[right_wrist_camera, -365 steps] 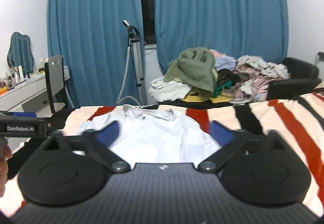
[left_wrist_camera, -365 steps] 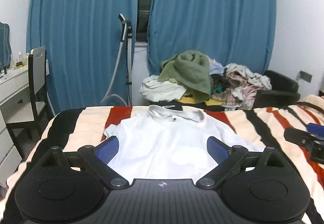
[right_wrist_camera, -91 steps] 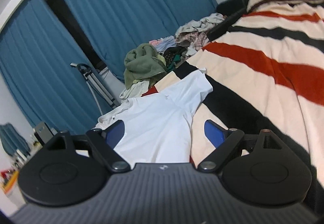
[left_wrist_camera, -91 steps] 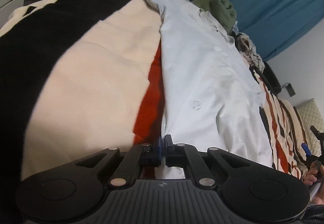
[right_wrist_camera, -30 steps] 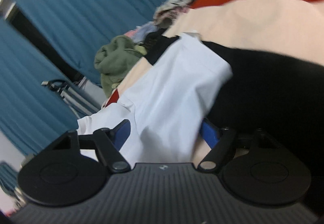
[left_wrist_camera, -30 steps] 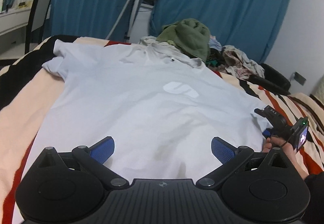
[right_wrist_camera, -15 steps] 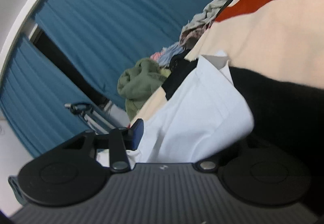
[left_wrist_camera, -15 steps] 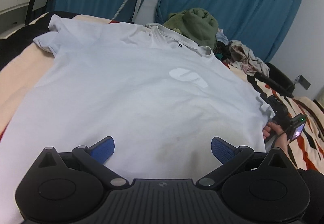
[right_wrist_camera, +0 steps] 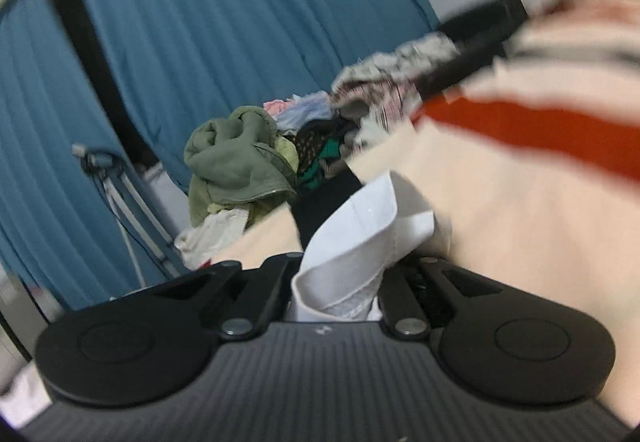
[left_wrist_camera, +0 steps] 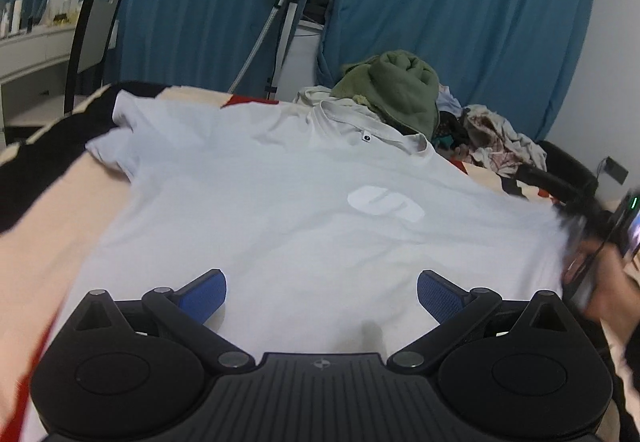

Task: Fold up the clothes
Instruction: 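Grasp the T-shirt sleeve with the right gripper and fold it inward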

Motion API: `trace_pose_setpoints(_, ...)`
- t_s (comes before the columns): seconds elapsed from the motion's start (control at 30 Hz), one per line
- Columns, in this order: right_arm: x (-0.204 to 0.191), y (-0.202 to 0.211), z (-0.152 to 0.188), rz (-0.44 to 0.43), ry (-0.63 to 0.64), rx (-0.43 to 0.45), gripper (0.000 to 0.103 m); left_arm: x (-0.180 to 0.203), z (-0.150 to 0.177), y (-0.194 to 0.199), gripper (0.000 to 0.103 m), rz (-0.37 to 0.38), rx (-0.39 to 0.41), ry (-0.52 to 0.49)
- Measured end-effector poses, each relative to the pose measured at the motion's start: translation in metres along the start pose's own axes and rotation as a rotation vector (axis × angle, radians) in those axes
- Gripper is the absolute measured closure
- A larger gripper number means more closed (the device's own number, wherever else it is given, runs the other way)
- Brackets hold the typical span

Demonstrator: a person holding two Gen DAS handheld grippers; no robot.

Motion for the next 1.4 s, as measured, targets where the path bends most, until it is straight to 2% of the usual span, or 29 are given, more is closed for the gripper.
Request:
trace_pose_setpoints(0.07,-0.025,0.016,-0.027,0.04,0.107,0.02,0.097,-0.003,-0.007,0.007,0.0,0.013,0.01,-0.006)
trace_pose_setpoints(0.2,-0.105,0.049,-0.074,0.122,0.372,0.08,0.096,-0.016,-0.023,0.023,0.0,0.046,0.042,0.012)
trace_pose_setpoints(0.3,-0.177,0.061,-0.084,0.104,0.484,0.102,0.096,-0.034,-0.036,0.028,0.0,0.035,0.059,0.053)
trace_pose_setpoints(0.37,-0.233,0.061,-0.074,0.074,0.562,0.092,0.096,-0.045,-0.046,0.032,0.0,0.035,0.086,0.079)
trace_pose_setpoints(0.47,-0.305,0.05,-0.04,0.006,0.647,0.037,0.095,-0.062,-0.064,0.034,0.0,0.015,0.12,0.118)
trace_pose_setpoints(0.63,-0.382,0.022,0.026,-0.117,0.655,-0.073,0.093,-0.097,-0.076,0.031,0.0,-0.037,0.159,0.139)
trace_pose_setpoints(0.67,-0.388,0.016,0.037,-0.151,0.641,-0.107,0.092,-0.104,-0.077,0.028,0.0,-0.051,0.155,0.149)
trace_pose_setpoints(0.7,-0.391,0.013,0.045,-0.195,0.619,-0.135,0.083,-0.109,-0.078,0.024,0.0,-0.049,0.141,0.166)
trace_pose_setpoints(0.73,-0.395,0.01,0.053,-0.238,0.596,-0.162,0.052,-0.113,-0.08,0.021,0.0,-0.047,0.129,0.183)
trace_pose_setpoints(0.77,-0.398,0.007,0.06,-0.281,0.573,-0.19,0.032,-0.116,-0.081,0.018,0.0,-0.044,0.123,0.195)
trace_pose_setpoints(0.8,-0.399,0.008,0.064,-0.311,0.556,-0.202,0.006,-0.119,-0.082,0.016,0.0,-0.042,0.116,0.208)
trace_pose_setpoints(0.93,-0.388,0.032,0.058,-0.351,0.53,-0.162,0.006,-0.124,-0.08,0.006,0.0,-0.038,0.089,0.241)
trace_pose_setpoints(1.1,-0.365,0.088,0.04,-0.334,0.501,-0.116,0.006,-0.11,-0.075,0.011,0.0,-0.024,0.102,0.187)
trace_pose_setpoints(1.4,-0.282,0.246,0.036,-0.274,0.396,-0.116,0.006,-0.063,-0.039,0.03,0.001,0.046,0.05,0.103)
Point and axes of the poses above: each gripper's, at about its wrist camera, not at the fingertips, and y roughly against the way its jaws point, x to its right, z to its underside, the point moved 8 cm from there along -y, roughly the way its jaws point, and after that the axes turned 15 degrees about y, right-handed, at the moved point
